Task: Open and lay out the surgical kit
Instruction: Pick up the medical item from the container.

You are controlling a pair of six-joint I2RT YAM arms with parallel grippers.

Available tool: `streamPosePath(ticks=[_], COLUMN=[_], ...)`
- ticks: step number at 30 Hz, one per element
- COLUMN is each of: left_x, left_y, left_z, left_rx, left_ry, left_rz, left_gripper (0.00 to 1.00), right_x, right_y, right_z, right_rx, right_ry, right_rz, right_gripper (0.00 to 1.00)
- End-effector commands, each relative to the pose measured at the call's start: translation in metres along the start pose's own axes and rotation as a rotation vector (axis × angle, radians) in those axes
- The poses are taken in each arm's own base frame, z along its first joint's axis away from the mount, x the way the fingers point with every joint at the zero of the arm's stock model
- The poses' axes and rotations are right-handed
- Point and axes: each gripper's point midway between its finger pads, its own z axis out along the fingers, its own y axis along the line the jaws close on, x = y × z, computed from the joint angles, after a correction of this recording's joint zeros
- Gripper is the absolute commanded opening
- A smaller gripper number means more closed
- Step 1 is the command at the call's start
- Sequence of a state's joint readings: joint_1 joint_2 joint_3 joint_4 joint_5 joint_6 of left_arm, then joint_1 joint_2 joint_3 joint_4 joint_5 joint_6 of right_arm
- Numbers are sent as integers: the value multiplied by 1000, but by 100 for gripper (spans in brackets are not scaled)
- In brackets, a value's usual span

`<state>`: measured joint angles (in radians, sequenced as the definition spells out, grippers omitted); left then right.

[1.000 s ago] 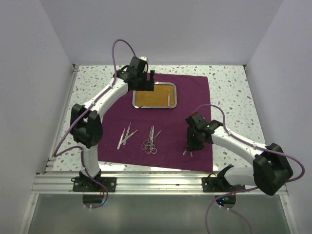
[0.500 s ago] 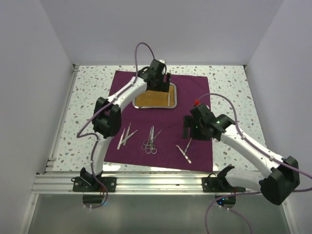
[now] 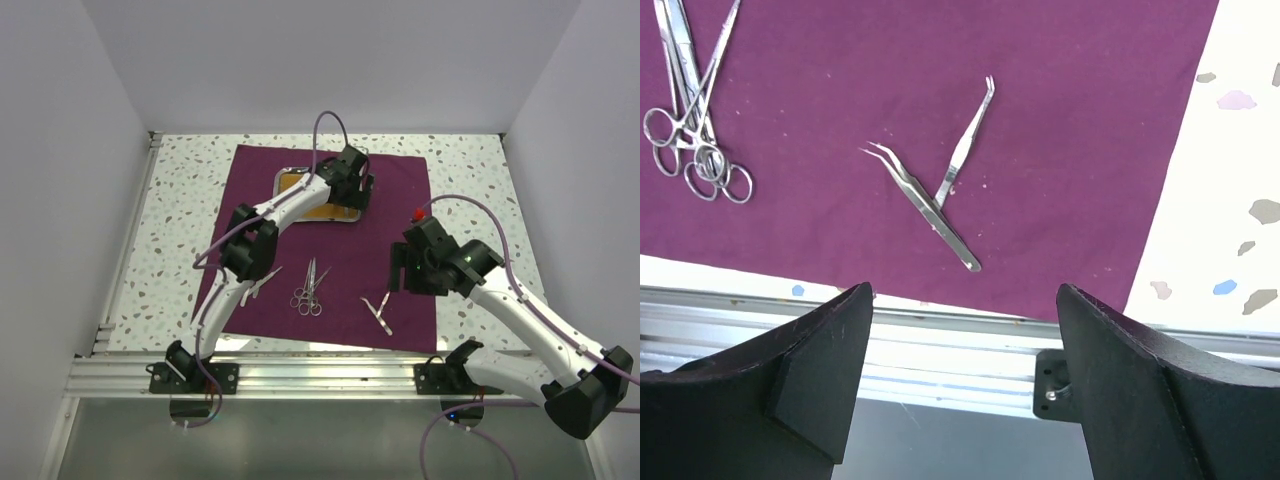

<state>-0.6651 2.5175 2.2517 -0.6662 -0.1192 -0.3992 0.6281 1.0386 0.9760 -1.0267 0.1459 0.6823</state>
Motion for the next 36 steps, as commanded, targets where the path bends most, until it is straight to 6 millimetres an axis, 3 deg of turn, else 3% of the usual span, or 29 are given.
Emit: streamPosePath(ticks=[1, 13, 19, 24, 28, 36], left_x=[-17, -30, -31, -19, -7, 20], left_y=[4, 17, 34, 32, 26, 23], left_z=[6, 14, 17, 28, 35, 44], left_rx=[-14, -96, -121, -91, -56, -14], left_ry=[-55, -113, -108, -72, -35, 47], left_rz=[4, -15, -58, -40, -30, -4], left_gripper=[90, 74, 63, 55, 40, 23], right_x=[-1, -6, -8, -9, -8, -9], right_y=[-5, -1, 1, 2, 3, 4], right_z=[-6, 0, 3, 8, 10, 14], right_rx=[21, 37, 40, 46, 50, 52], right_ry=[-7, 9, 19, 28, 42, 39], right_rz=[18, -25, -39, -47, -55, -58], right_gripper=[78, 77, 77, 77, 77, 76])
